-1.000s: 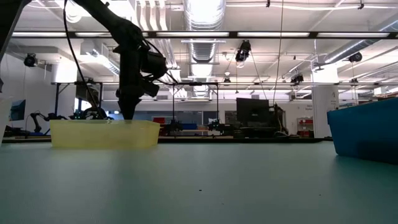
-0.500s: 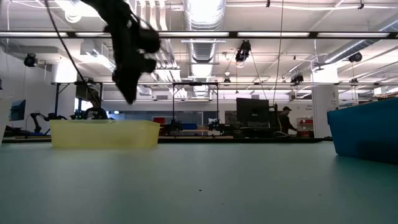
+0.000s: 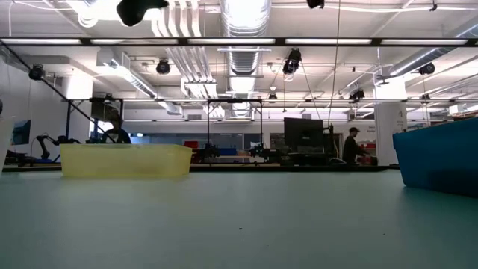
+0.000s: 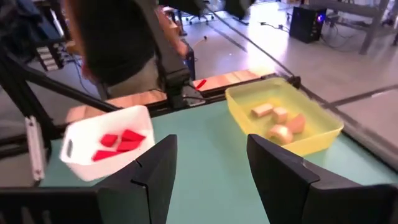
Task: Sort & place blocks by color
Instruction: Return to Home Position
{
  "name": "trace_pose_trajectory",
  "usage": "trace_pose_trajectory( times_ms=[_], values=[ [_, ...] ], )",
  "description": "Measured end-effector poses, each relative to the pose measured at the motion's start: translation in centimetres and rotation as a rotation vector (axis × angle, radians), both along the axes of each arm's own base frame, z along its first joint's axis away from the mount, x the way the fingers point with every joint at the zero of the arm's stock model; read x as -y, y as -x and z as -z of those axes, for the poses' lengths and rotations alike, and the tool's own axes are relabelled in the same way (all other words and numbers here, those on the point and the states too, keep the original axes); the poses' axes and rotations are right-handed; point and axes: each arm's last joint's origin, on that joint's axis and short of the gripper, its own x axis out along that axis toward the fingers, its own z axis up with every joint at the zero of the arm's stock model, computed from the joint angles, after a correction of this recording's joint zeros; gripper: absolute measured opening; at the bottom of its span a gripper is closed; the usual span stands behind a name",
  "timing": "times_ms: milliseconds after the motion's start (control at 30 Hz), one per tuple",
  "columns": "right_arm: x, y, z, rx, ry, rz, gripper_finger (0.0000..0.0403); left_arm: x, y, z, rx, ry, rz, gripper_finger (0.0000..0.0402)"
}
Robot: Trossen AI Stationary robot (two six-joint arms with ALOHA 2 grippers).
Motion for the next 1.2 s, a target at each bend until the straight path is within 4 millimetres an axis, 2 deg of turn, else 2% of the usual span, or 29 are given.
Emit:
trace_pose_trajectory(
  times_ms=[100,167,333,467,700,1033,1200],
  values=[
    [2.2,-0.2,-0.1,-0.011,0.035,-0.007,0.0185,0.9,1.5,1.0,0.112,0.066,0.085,0.0230],
    [3.9,-0.2,0.0,-0.014,0.033,-0.006,0.0185,1.3,2.2,2.6,0.150,0.113,0.136,0.0199],
    [7.9,0.1,1.0,0.035,0.010,-0.022,0.0185,1.8,3.5,7.1,0.219,0.161,0.216,0.0094],
    [10.4,1.4,1.8,0.089,0.027,0.042,0.0185,2.3,4.3,10.5,0.259,0.159,0.306,0.0014],
    [12.8,5.2,3.4,0.245,0.017,0.086,0.0184,2.7,5.8,15.3,0.273,0.150,0.314,0.0003],
    [13.8,11.4,6.9,0.314,0.036,0.175,0.0184,3.2,7.7,18.2,0.435,0.074,0.338,0.0000],
    [13.0,14.4,8.2,0.347,0.095,0.171,0.0184,3.0,7.2,19.0,0.451,0.070,0.327,0.0000]
  ],
)
